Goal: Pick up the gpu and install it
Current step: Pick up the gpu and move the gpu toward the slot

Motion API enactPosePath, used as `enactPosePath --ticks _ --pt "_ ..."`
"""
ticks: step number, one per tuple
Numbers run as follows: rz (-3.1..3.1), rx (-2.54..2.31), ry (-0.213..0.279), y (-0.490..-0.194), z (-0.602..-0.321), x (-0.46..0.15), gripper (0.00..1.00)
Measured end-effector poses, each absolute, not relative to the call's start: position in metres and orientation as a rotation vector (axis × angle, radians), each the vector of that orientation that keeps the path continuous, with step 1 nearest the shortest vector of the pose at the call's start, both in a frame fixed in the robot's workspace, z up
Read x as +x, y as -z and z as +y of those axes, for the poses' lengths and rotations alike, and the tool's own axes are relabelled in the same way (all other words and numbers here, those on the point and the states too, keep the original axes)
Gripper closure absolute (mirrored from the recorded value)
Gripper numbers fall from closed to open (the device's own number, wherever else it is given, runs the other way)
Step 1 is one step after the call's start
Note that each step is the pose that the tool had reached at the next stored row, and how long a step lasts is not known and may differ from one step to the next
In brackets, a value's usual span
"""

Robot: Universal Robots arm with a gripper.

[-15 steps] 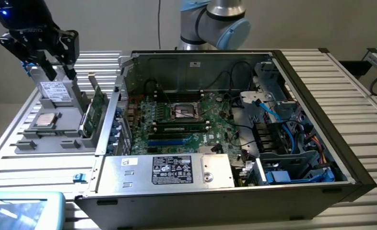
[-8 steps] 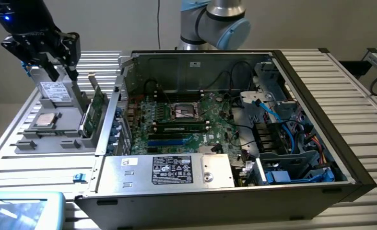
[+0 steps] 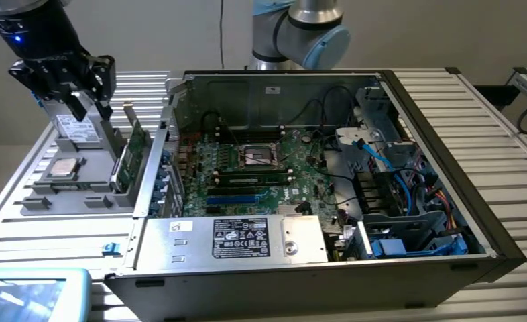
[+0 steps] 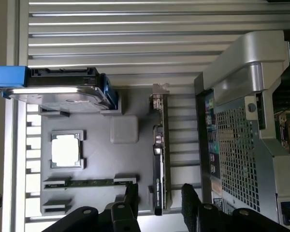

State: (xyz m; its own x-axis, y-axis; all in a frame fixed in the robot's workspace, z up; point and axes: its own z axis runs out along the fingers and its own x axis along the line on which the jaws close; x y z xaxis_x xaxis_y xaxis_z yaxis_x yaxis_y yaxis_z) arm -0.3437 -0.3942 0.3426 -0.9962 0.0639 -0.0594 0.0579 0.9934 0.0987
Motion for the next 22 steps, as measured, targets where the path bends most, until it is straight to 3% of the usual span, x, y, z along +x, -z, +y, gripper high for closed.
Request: enactPosePath --ticks 12,22 --pt "3.075 0.093 -0.113 -0.325 -0.374 -0.341 0.51" --pt "3.075 0.093 -0.11 -0.307 -0.378 -0.342 0.51"
